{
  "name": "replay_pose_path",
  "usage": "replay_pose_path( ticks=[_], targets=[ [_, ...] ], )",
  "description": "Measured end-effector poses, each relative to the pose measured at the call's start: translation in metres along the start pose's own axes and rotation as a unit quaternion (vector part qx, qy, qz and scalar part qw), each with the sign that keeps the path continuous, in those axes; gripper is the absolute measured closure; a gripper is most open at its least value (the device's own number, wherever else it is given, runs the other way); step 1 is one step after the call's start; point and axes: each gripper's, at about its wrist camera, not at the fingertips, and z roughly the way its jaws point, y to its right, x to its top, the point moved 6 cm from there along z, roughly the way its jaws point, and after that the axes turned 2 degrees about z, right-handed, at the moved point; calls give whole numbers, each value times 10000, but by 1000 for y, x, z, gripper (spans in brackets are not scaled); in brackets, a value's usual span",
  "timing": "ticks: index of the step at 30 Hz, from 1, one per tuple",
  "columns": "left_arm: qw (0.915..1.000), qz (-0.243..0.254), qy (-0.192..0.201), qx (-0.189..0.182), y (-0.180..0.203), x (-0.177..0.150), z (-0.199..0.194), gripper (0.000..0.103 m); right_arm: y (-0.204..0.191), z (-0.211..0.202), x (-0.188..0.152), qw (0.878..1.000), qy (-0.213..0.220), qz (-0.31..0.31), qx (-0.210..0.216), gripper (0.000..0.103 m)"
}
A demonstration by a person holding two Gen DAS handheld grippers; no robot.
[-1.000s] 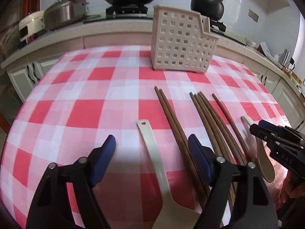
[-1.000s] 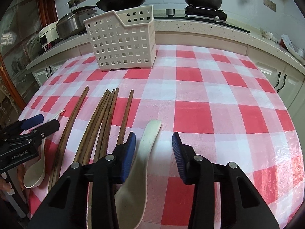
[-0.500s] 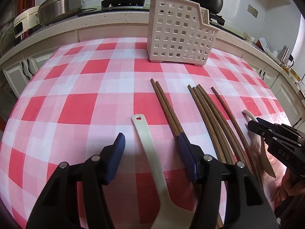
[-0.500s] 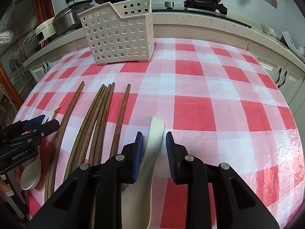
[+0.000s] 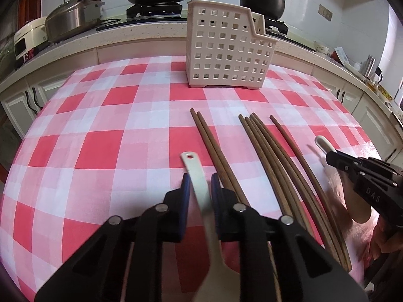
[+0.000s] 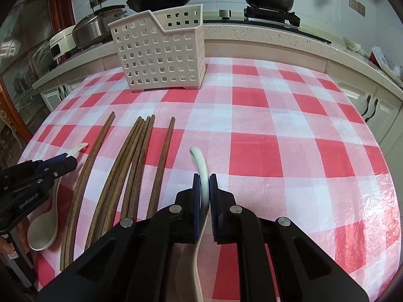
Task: Organize utensils
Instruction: 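Close the right tool on a white spoon handle while the left tool grasps the other spoon, then lift both spoons and carry them over the white basket with both tools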
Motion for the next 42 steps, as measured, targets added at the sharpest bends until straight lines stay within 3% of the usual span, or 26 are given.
replay_pose_path(
  ticks=[16, 36, 42],
  targets=[
    [9985, -59, 539, -76, -3, 16, -37, 92, -16, -31, 17, 9986, 490, -143, 168, 93],
    [9904, 235, 1363, -48, -2, 121, -69, 92, -36, -51, 126, 9883, 1358, -366, 593, 93],
    [9876, 343, 1529, -91, 4, 151, -79, 92, -33, -48, 160, 9832, 1502, -258, 1001, 93]
  ],
)
